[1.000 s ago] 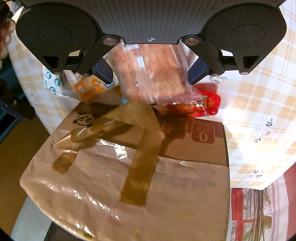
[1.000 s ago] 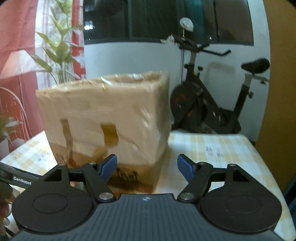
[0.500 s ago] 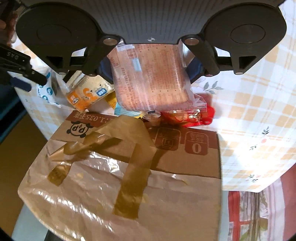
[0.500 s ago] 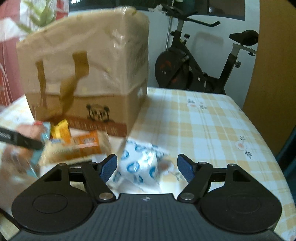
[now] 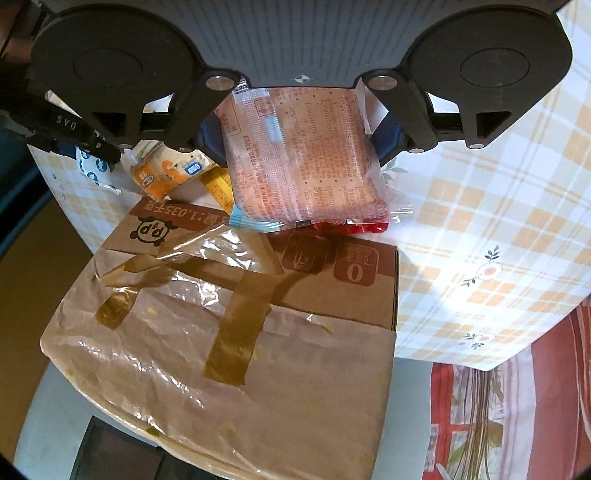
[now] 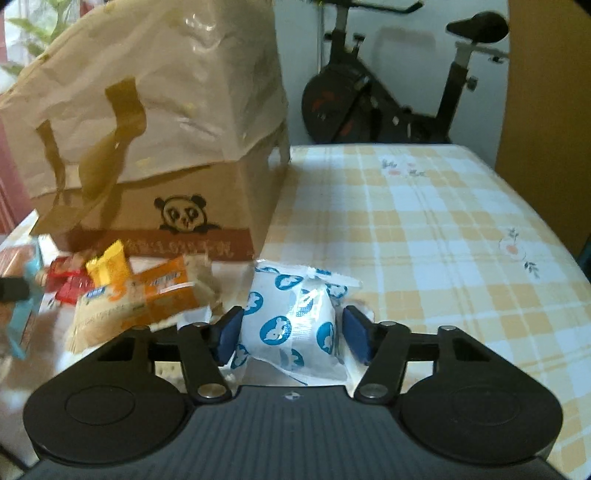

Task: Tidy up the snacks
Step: 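Grasp the pink bread bag with the left tool while the right tool grasps the blue-white packet, then carry the bread bag with the left tool while the right tool carries the blue-white packet to the box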

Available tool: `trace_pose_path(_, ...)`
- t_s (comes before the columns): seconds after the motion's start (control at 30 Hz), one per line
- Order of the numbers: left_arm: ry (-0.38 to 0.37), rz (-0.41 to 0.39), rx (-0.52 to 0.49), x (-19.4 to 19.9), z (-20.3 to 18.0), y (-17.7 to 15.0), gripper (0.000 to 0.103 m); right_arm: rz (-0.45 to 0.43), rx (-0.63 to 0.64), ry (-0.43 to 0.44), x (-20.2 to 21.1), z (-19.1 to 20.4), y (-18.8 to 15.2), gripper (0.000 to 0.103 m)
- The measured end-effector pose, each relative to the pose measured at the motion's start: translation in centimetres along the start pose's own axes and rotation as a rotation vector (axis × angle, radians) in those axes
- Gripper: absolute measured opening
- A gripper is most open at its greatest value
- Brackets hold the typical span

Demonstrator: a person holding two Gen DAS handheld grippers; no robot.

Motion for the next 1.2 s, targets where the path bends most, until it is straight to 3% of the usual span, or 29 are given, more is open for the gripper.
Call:
trace_pose_path(0.23,0.021,0.013,0.003,-0.4,0.2,-0.2,0.080,-0.021,0.091,-0.015,0.3,1.3,-0.6,0.050)
trace_pose_path(0.6,0.122,-0.044,0.062,0.8,2.7,0.7,0.080,-0.025,0.095,-0.009,0.4,1.2,-0.6,0.049)
trace_pose_path(0.9,0.104,-0.301,0.054,7.0,3.7,6.5,0.080,-0.123,0.031,-0.025,3.7,-0.2,2.1,0.048)
trace_pose_path(1.07,0.101,-0.457,-0.053,11.0,1.6,11.2,0.080,-0.261,0.021,-0.039,6.8,-0.9,7.8,0.048)
trace_pose_path(1.2,0.031,-0.528,-0.107,12.7,-1.3,15.2,0.080,-0.384,0.089,-0.017,9.3,0.7,13.1,0.048)
Point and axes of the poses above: each gripper's, at about its wrist camera, not at the fingertips, and x roughly against the way its jaws point, z to its left, y to its top, the point moved 9 cm from there along -x, roughly the way its jaws point, and after that the axes turned 7 degrees about y, right-handed, at the moved point
